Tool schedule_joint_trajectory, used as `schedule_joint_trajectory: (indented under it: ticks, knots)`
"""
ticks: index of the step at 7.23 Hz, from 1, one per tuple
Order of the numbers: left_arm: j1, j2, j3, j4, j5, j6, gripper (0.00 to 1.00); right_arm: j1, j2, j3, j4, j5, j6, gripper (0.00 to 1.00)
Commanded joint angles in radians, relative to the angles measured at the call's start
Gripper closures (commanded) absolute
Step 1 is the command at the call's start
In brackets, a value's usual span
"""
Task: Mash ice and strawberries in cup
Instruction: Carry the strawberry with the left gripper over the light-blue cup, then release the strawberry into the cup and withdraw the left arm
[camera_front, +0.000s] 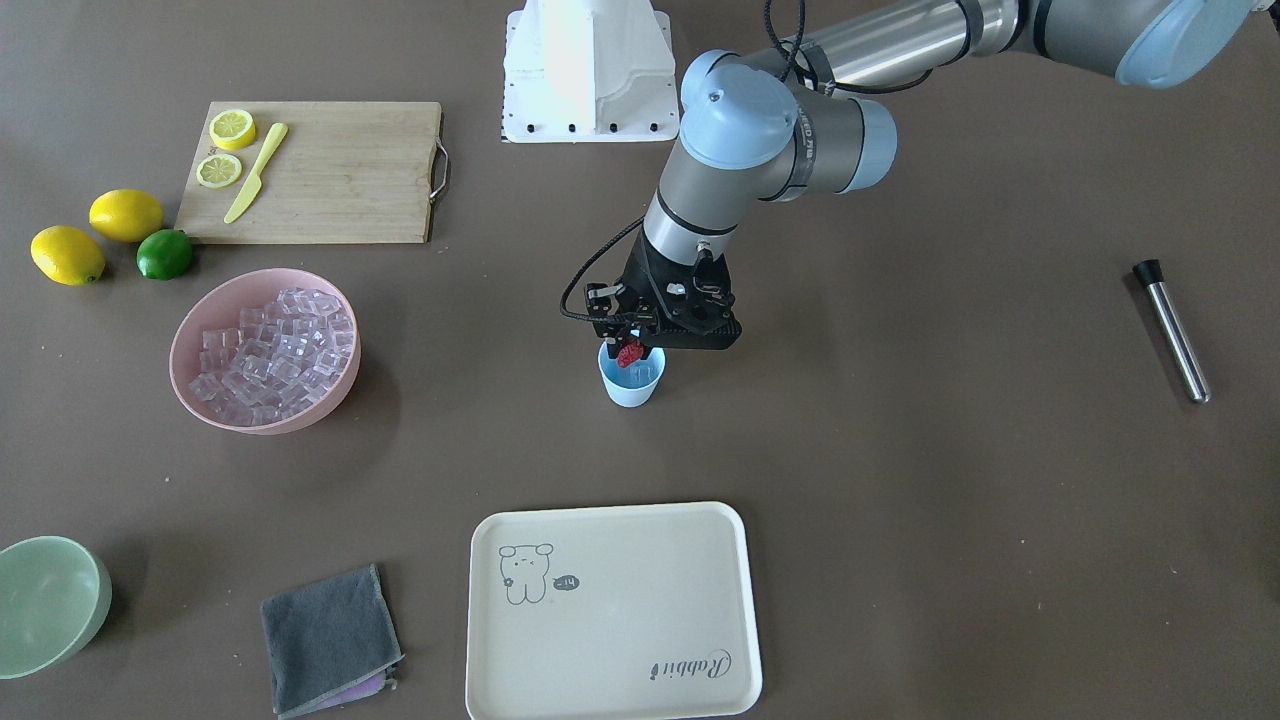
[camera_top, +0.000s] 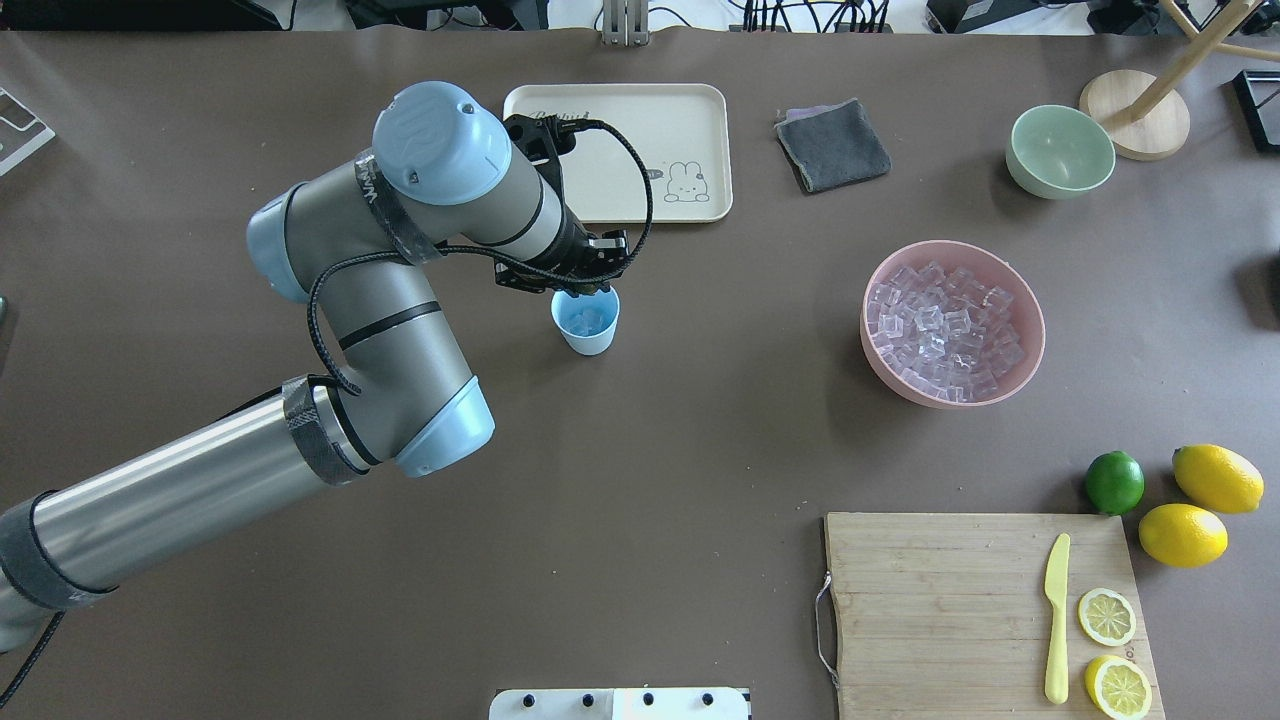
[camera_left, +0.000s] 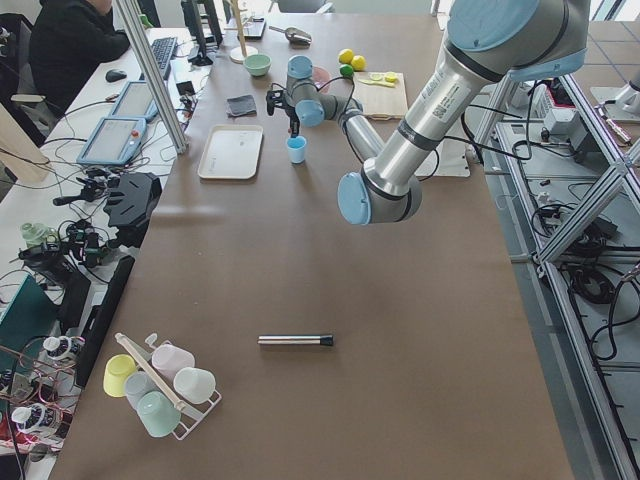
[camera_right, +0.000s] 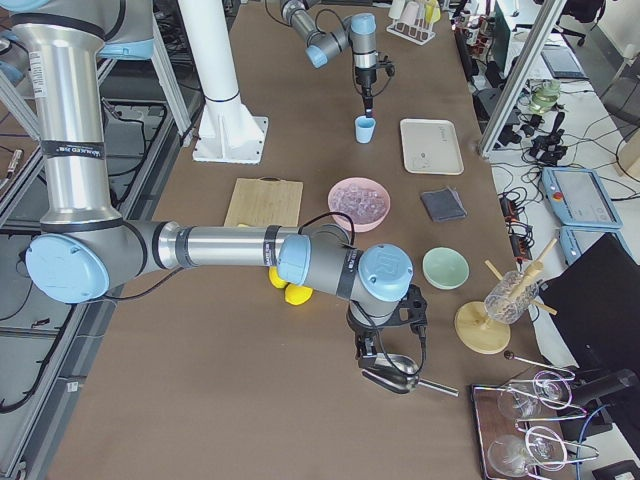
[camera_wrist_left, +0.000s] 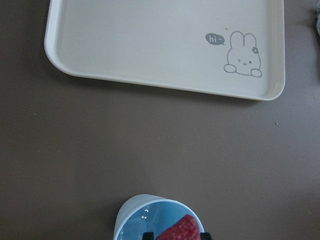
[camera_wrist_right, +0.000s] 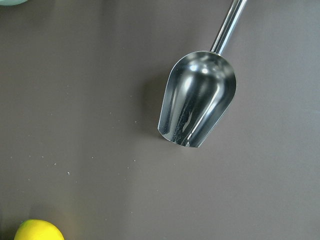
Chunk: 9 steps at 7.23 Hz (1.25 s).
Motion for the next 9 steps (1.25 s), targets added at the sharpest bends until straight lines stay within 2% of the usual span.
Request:
schedule_joint_trajectory:
  ticks: [1,2,4,5,6,7,8,9]
  knots:
    - [0.003,0.0,-0.003,0.007,0.001,0.0,0.7,0.0,-0.003,0.0,0.0,0.002,-0.001,0.0]
    - [0.003,0.005,-0.004,0.004,0.001,-0.002,0.03,0.0,-0.003,0.001,0.0,0.002,-0.001,0.0]
    - [-0.005,0.026,-0.03,0.003,-0.005,0.0,0.02,0.0,0.001,0.0,0.0,0.0,-0.001,0.0]
    - [-0.023,0.099,-0.095,0.003,-0.018,0.008,0.02,0.0,0.003,0.0,0.0,0.0,-0.001,0.0]
    - [-0.091,0.166,-0.122,0.003,-0.109,0.018,0.02,0.0,0.005,0.001,0.0,0.0,-0.001,0.0]
    - [-0.191,0.239,-0.124,0.002,-0.213,0.138,0.02,0.0,0.003,0.007,0.0,0.0,-0.001,0.0]
    - [-0.28,0.329,-0.121,0.003,-0.264,0.352,0.02,0.0,-0.003,0.019,0.0,0.002,-0.001,0.0]
    - [-0.372,0.404,-0.099,0.002,-0.275,0.511,0.02,0.0,-0.009,0.027,0.0,0.003,-0.001,0.0]
